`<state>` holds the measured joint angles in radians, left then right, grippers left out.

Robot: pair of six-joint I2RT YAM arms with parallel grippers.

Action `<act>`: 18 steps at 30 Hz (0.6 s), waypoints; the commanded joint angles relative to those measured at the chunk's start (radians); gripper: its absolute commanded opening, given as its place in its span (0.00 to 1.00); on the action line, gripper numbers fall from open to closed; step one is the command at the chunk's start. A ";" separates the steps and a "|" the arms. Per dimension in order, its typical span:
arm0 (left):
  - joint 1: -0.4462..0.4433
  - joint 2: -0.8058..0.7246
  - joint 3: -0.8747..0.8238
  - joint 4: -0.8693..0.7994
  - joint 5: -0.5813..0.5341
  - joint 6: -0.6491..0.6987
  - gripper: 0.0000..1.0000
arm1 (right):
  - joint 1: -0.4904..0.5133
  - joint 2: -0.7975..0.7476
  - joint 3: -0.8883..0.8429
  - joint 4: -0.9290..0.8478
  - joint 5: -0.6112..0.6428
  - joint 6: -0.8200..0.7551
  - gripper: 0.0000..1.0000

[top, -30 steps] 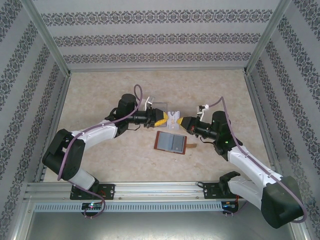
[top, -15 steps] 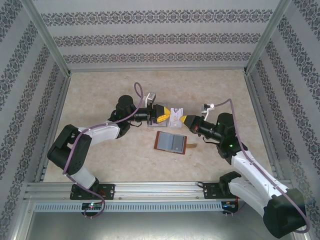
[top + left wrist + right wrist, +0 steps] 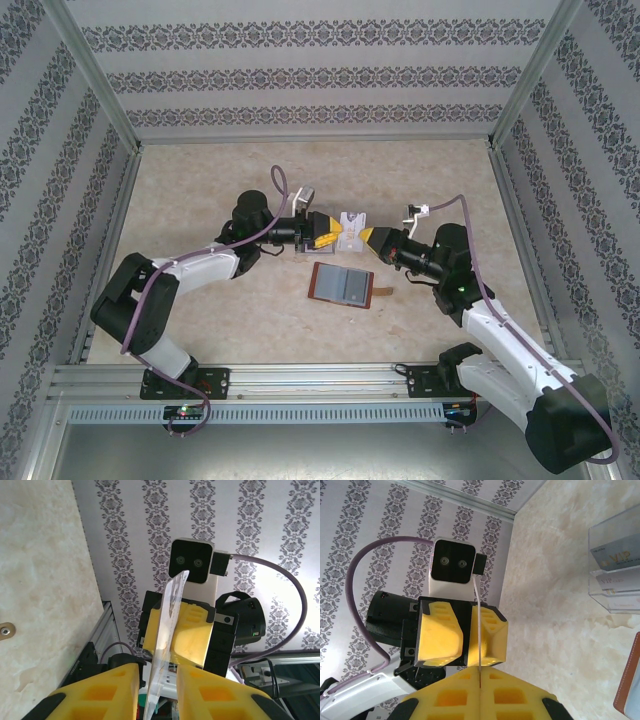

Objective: Take the credit cards out of the card holder

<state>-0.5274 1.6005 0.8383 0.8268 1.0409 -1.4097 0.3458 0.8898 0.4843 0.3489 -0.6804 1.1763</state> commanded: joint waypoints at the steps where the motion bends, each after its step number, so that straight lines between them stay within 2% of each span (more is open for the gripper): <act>1: -0.013 0.028 0.027 0.175 0.022 -0.075 0.23 | 0.020 0.006 0.039 0.047 -0.030 -0.001 0.05; 5: -0.017 0.039 0.032 0.228 0.025 -0.106 0.18 | 0.032 0.019 0.044 0.050 -0.037 -0.003 0.05; 8: -0.018 0.038 0.034 0.221 0.027 -0.101 0.09 | 0.033 0.017 0.045 0.040 -0.030 -0.008 0.07; 10: -0.018 0.035 0.034 0.188 0.027 -0.076 0.04 | 0.030 0.004 0.046 -0.001 -0.008 -0.022 0.12; 12: -0.015 0.028 0.038 0.124 0.027 -0.030 0.01 | 0.024 -0.016 0.049 -0.071 0.027 -0.056 0.23; 13: -0.013 0.021 0.044 0.060 0.028 0.014 0.00 | 0.019 -0.028 0.050 -0.106 0.047 -0.076 0.32; 15: -0.008 0.003 0.067 -0.115 0.025 0.138 0.00 | 0.003 -0.047 0.051 -0.177 0.083 -0.110 0.41; 17: -0.005 -0.021 0.124 -0.389 0.005 0.335 0.00 | -0.021 -0.056 0.053 -0.230 0.102 -0.136 0.46; 18: -0.005 -0.028 0.183 -0.605 -0.031 0.491 0.00 | -0.037 -0.057 0.056 -0.261 0.109 -0.150 0.47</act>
<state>-0.5301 1.6238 0.9199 0.6296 1.0389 -1.2594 0.3363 0.8478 0.5114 0.1978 -0.6266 1.0954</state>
